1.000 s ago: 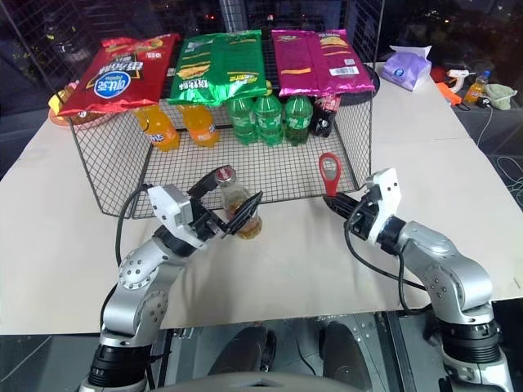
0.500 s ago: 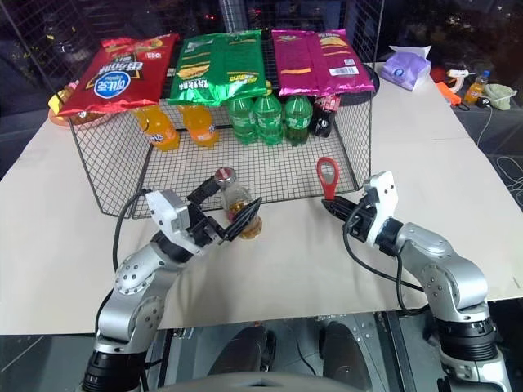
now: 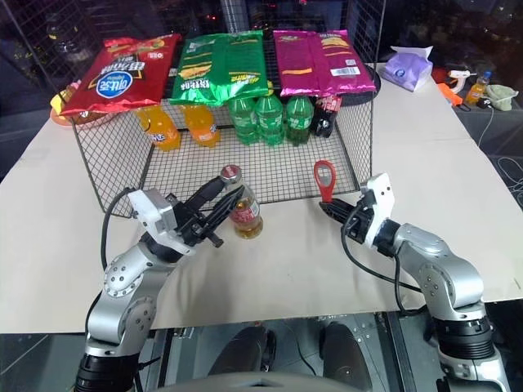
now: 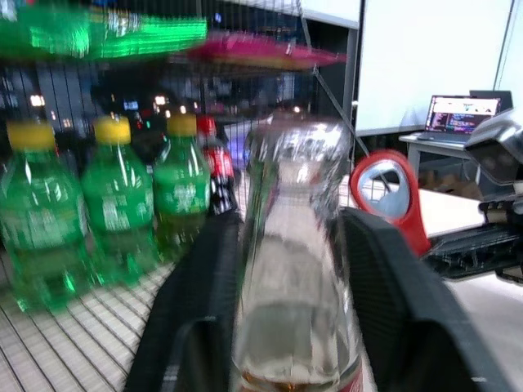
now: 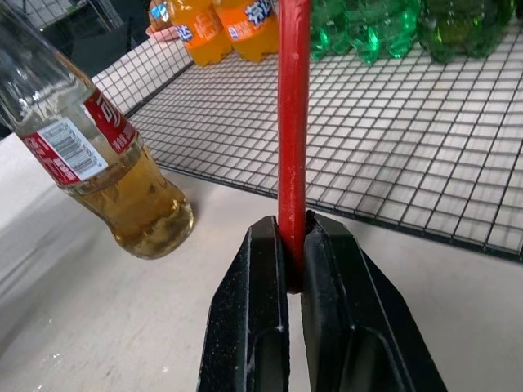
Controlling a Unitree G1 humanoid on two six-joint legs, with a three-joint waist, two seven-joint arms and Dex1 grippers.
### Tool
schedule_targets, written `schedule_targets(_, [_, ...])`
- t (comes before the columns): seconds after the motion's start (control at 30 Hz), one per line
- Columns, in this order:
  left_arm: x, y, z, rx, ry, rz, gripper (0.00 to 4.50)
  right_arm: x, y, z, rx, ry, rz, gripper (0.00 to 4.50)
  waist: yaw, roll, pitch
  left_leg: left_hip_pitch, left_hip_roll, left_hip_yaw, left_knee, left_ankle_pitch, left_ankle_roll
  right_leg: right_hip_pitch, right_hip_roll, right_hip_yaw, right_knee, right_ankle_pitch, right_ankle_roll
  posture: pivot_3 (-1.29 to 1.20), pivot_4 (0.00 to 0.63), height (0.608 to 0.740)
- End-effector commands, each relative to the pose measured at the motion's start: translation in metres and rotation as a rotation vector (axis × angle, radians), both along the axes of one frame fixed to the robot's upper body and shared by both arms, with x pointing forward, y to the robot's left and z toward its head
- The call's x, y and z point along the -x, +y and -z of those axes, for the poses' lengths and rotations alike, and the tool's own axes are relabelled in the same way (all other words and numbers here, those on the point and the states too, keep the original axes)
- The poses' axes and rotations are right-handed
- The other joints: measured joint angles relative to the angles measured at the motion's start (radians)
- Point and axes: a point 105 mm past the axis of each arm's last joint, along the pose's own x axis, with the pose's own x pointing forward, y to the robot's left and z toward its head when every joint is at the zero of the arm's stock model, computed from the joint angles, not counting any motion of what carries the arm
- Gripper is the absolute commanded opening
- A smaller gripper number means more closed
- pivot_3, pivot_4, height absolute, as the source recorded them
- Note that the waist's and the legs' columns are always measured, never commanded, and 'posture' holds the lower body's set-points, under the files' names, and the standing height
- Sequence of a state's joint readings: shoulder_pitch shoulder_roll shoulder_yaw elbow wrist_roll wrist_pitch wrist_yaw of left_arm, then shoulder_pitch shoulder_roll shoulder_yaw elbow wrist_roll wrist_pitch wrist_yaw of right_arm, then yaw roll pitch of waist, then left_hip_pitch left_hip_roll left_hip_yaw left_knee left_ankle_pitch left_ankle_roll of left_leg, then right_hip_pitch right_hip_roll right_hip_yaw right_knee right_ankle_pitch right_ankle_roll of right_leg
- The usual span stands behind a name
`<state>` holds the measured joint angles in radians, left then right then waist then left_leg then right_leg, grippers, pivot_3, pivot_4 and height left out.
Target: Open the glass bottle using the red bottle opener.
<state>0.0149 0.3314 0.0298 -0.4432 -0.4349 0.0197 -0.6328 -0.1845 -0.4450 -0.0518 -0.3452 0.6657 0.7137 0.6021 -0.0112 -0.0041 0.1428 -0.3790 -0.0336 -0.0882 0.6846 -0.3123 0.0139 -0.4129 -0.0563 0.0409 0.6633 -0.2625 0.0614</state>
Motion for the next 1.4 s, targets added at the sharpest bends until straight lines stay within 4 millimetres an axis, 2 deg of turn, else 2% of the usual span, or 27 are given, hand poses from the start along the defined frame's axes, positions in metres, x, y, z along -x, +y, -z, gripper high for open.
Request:
schedule_targets(0.03, [0.002, -0.001, 0.0, -0.015, -0.006, 0.008, 1.48, -0.001, 0.003, -0.014, -0.005, -0.063, -0.018, 0.0, 0.0, 0.0, 0.0, 0.0, 0.0, 0.0, 0.0, 0.0, 0.0, 0.0, 0.0, 0.0, 0.0, 0.0, 0.0, 0.0, 0.15, 0.74])
schedule_targets(0.3, [0.002, -0.001, 0.004, -0.028, 0.003, 0.007, 1.48, -0.001, 0.009, -0.021, 0.011, -0.098, -0.039, 0.0, 0.0, 0.0, 0.0, 0.0, 0.0, 0.0, 0.0, 0.0, 0.0, 0.0, 0.0, 0.0, 0.0, 0.0, 0.0, 0.0, 0.15, 0.74])
schedule_targets(0.43, [0.002, 0.0, 0.007, -0.043, 0.01, 0.003, 1.48, -0.003, 0.016, -0.028, 0.069, -0.178, -0.051, 0.0, -0.001, 0.0, 0.0, 0.0, 0.0, 0.0, 0.0, 0.0, 0.0, 0.0, 0.0, 0.0, 0.0, 0.0, 0.0, 0.0, 0.15, 0.74])
schedule_targets(0.6, [0.002, -0.001, 0.01, -0.048, 0.018, 0.008, 1.48, -0.013, 0.031, -0.04, 0.23, -0.428, -0.044, 0.0, -0.002, 0.0, 0.0, 0.001, 0.0, 0.0, 0.0, 0.0, 0.0, 0.0, 0.0, 0.0, 0.0, 0.0, 0.0, 0.0, 0.15, 0.74])
schedule_targets(0.73, [0.0, -0.002, 0.01, -0.05, 0.019, 0.011, 1.48, -0.021, 0.061, -0.051, 0.318, -0.662, -0.033, 0.0, -0.004, 0.0, 0.0, 0.001, 0.0, 0.0, 0.0, 0.0, 0.0, 0.0, 0.001, 0.0, 0.0, 0.0, 0.0, 0.0, 0.15, 0.74])
schedule_targets(0.8, [0.0, -0.002, 0.01, -0.048, 0.018, 0.011, 1.48, -0.023, 0.071, -0.054, 0.318, -0.72, -0.022, 0.0, -0.002, 0.0, 0.0, 0.001, 0.0, 0.0, 0.0, 0.0, 0.0, 0.0, 0.001, 0.0, 0.0, 0.0, 0.0, 0.0, 0.15, 0.74])
schedule_targets(1.0, [-0.001, -0.001, 0.008, -0.043, 0.019, 0.007, 1.48, -0.023, 0.094, -0.057, 0.368, -0.969, -0.034, 0.0, -0.002, 0.0, 0.0, 0.001, -0.001, 0.0, 0.0, 0.0, 0.0, 0.0, 0.0, 0.0, 0.0, 0.0, 0.0, 0.0, 0.15, 0.74])
schedule_targets(1.27, [-0.003, 0.003, 0.006, -0.033, 0.02, -0.001, 1.48, -0.023, 0.097, -0.047, 0.44, -1.135, -0.068, 0.0, -0.004, 0.0, 0.0, 0.001, 0.0, 0.0, 0.0, 0.0, 0.0, 0.0, 0.0, 0.0, 0.0, 0.0, 0.0, 0.0, 0.15, 0.74])
schedule_targets(1.4, [-0.004, 0.003, 0.005, -0.029, 0.016, 0.0, 1.48, -0.02, 0.097, -0.04, 0.456, -1.161, -0.088, 0.0, -0.004, 0.0, 0.0, 0.002, 0.0, 0.0, 0.0, 0.0, -0.001, 0.0, 0.001, 0.0, 0.0, 0.0, 0.0, 0.0, 0.15, 0.74])
